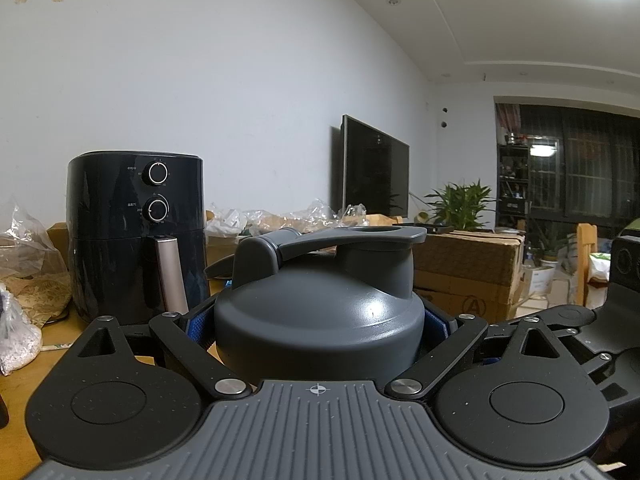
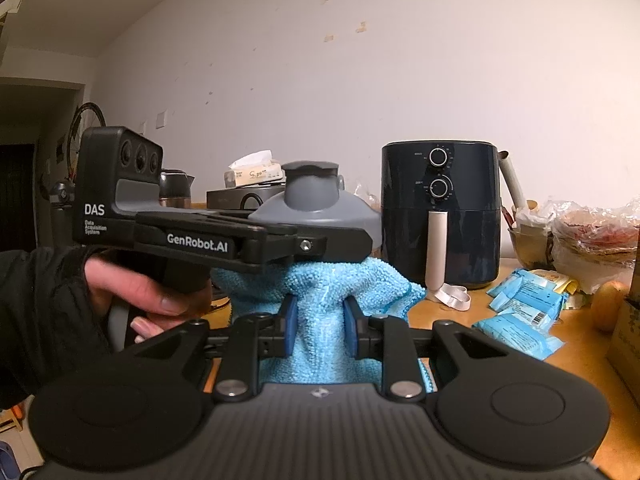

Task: Clean container

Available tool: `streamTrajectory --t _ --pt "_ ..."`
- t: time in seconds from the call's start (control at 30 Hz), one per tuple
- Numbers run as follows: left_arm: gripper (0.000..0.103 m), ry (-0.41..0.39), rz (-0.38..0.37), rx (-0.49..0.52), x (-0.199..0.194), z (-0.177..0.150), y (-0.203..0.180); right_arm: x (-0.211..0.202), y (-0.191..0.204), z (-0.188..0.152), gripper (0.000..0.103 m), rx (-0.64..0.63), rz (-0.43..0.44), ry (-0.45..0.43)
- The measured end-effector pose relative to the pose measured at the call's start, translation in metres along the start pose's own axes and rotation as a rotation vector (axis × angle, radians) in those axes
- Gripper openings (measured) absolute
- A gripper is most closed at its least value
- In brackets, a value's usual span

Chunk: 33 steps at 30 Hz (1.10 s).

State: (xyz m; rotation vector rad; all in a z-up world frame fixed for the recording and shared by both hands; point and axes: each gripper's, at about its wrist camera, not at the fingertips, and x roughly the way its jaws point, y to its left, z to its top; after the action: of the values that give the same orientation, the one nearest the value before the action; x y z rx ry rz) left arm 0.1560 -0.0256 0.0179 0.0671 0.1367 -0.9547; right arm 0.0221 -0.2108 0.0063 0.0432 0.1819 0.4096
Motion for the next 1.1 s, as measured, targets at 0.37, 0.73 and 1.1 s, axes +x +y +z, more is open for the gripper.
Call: streamTrajectory --t 0.37,0.73,1.1 --pt "0.095 0.0 0.002 -0.001 0.0 0.0 0.001 -0.021 -0.008 -0.004 0.022 0.01 -0.022 -0.014" --pt "0.096 -0.001 0.012 0.001 0.0 -0.001 -0.002 -0.055 -0.012 -0.006 0.023 0.009 -0.023 -0.039" --pt "0.096 -0.005 0.05 0.019 0.001 -0.001 -0.007 -0.068 -0.013 -0.008 0.023 0.011 -0.029 -0.046"
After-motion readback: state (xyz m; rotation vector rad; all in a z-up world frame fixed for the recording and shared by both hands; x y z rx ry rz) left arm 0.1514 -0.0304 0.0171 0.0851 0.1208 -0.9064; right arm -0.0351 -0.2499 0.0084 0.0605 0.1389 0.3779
